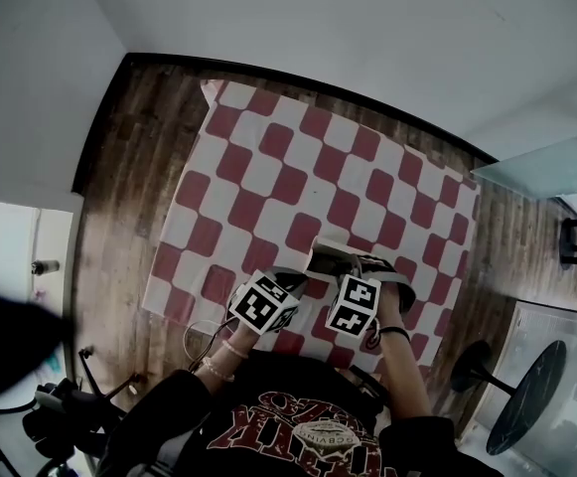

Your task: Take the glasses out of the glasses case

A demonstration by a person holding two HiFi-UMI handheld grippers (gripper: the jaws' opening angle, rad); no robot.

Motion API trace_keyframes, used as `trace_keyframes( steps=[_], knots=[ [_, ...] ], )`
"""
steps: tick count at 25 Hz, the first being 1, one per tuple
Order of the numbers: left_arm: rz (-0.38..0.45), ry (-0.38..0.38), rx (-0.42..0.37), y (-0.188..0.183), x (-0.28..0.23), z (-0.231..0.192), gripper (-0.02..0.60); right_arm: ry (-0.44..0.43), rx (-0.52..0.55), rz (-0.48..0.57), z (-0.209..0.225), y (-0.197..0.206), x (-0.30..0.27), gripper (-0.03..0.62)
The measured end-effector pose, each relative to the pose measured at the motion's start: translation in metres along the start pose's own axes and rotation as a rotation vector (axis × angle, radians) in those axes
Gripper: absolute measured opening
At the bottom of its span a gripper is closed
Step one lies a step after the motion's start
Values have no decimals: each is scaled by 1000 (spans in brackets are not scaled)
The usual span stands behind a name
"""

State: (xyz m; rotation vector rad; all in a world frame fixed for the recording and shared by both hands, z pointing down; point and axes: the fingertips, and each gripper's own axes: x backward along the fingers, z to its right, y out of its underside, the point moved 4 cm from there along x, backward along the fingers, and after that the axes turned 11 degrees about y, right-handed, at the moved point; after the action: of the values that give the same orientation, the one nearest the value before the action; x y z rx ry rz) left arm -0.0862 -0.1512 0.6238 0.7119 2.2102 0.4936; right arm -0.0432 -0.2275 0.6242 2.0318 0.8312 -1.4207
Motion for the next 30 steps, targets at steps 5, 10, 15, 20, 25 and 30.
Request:
trace_keyframes(
  steps=[5, 10, 15, 20, 25, 30],
  knots=[
    [-9, 16, -10, 1, -4, 4, 8, 0, 8, 8, 0, 0, -1, 46],
    [-13, 24, 3, 5, -7, 2, 8, 49, 11, 5, 0, 2, -3, 46],
    [-14, 17, -3, 4, -7, 2, 8, 86, -6, 34, 1, 4, 1, 46],
    [-14, 6, -9, 3, -6, 2, 8, 123, 0, 28, 1, 6, 1, 37],
    [-10, -2, -13, 4, -4, 3, 8, 159, -38, 25, 5, 9, 2, 34],
    [-35, -1, -17, 10, -6, 3, 8, 170, -67, 22, 6, 11, 4, 32]
  ],
)
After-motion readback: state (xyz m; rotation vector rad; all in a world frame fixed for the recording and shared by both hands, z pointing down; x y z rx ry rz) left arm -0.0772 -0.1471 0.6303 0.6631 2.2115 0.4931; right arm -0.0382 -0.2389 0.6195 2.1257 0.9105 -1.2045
